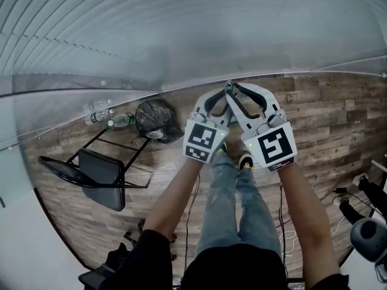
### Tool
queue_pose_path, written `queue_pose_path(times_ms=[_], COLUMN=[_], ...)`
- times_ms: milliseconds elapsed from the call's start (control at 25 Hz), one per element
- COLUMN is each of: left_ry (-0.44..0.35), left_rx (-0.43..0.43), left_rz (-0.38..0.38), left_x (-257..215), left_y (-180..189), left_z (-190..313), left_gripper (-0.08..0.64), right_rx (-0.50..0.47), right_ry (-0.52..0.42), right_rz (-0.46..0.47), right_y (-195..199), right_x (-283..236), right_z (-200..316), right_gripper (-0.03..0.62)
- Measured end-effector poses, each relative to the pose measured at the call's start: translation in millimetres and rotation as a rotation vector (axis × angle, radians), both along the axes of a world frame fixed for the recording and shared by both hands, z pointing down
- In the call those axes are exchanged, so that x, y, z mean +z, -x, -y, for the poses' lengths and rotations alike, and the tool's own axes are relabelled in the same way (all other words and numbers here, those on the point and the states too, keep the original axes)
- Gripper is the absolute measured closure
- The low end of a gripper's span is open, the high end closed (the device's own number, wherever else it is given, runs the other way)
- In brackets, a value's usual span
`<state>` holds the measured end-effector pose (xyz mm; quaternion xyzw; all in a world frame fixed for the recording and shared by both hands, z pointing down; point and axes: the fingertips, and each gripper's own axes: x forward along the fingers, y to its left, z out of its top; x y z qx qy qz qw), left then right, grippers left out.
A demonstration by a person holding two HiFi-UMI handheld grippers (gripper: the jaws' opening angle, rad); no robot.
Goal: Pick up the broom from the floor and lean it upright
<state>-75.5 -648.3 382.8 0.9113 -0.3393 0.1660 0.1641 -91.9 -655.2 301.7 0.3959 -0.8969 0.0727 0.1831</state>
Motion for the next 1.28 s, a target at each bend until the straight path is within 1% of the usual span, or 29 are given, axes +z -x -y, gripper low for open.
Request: queue_pose_path(times_ms=[360, 600, 720, 880, 960, 1120, 1200, 1280], left_ry=[0.027, 0.039, 0.036, 0.035, 0.023, -0.036, -0.049, -0.056], left_rx=[0.008, 0.017, 0.025, 0.041, 0.053, 0.078, 0.078, 0.070], left_rz=[-0.044, -0.057, -0.053, -0.061, -0.058, -0.020, -0.012, -0.005], left_x=[16, 23, 25, 27, 27, 25, 23, 21], left_y=[14, 20, 21, 20, 20, 20, 21, 21], left_z=[47, 66, 73, 78, 79, 77, 77, 77], left_gripper=[0.449, 0.451, 0.454, 0.456, 0.456, 0.456, 0.454, 0.431], right_rx=[0.054, 0.074, 0.099, 0.104, 0.105, 0.106, 0.106, 0.105], right_ry=[0.015, 0.006, 0.017, 0.024, 0.021, 0.015, 0.017, 0.019], right_rz=[-0.059, -0.103, -0.110, -0.102, -0.097, -0.085, -0.080, -0.081], right_y=[14, 19, 17, 16, 15, 17, 16, 15], right_x=[18, 28, 31, 35, 36, 35, 35, 35], right_z=[51, 69, 75, 81, 82, 80, 79, 77], right_gripper=[0.500, 0.507, 0.517, 0.520, 0.521, 0.520, 0.520, 0.520])
